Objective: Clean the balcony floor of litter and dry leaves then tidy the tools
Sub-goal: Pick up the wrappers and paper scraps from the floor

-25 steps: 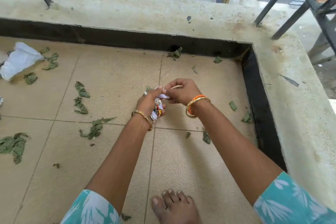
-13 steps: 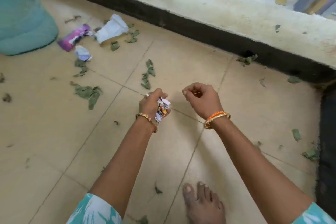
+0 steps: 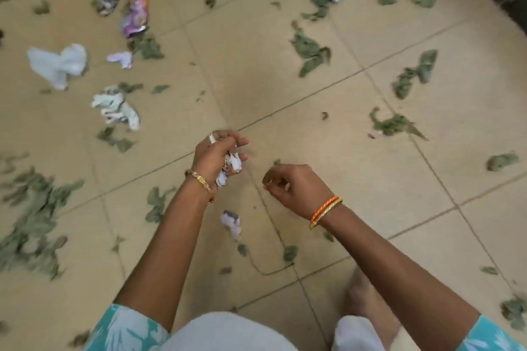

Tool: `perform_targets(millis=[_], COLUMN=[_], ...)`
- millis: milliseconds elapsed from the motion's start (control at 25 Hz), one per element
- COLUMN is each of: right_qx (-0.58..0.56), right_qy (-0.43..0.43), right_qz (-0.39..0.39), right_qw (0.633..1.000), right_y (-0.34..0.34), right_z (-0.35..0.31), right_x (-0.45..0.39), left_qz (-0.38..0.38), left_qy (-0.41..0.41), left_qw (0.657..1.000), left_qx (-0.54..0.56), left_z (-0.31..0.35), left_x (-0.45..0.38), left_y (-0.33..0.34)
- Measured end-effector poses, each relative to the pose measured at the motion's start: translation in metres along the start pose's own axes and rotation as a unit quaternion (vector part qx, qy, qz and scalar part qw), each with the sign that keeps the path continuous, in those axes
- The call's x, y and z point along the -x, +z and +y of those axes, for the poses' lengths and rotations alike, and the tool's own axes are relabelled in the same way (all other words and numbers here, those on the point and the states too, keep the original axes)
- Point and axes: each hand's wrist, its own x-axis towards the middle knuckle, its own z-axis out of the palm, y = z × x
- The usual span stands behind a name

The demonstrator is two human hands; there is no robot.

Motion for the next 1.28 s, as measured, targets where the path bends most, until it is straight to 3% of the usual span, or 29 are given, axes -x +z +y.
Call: perform_targets(millis=[200, 440, 600, 760, 920, 1080, 1280], right_qx=[0.076, 0.161, -0.008, -0.186, -0.142, -0.083, -0.073], right_qy=[-0.030, -0.026, 0.025, 0.072, 0.017, -0.037, -0.143], right_qz=[-0.085, -0.102, -0.064, -0.047, -0.067, -0.091, -0.125], right_qw=[0.993, 0.981, 0.998, 0.979, 0.987, 0.992, 0.979], right_y=[0.058, 0.087, 0.080, 0.095, 0.116, 0.139, 0.199], right_z=[-0.028, -0.045, -0.070, -0.100, -0.120, -0.150, -0.218], right_x=[-0.011, -0.029, -0.047, -0.073, -0.084, -0.095, -0.145], left_qz=[0.102, 0.126, 0.081, 0.007, -0.021, 0.071, 0.269], left_qy=[0.004, -0.016, -0.053, -0.057, -0.034, -0.034, -0.041], left_qw=[0.994, 0.988, 0.979, 0.962, 0.959, 0.963, 0.908], left_qx=[0.045, 0.091, 0.180, 0.268, 0.281, 0.258, 0.320], left_z=[-0.023, -0.053, -0.074, -0.074, -0.062, -0.064, -0.075], left_x=[0.029, 0.054, 0.061, 0.064, 0.074, 0.077, 0.080], left_y=[-0.076, -0.118, -0.131, -0.137, -0.151, -0.180, -0.251])
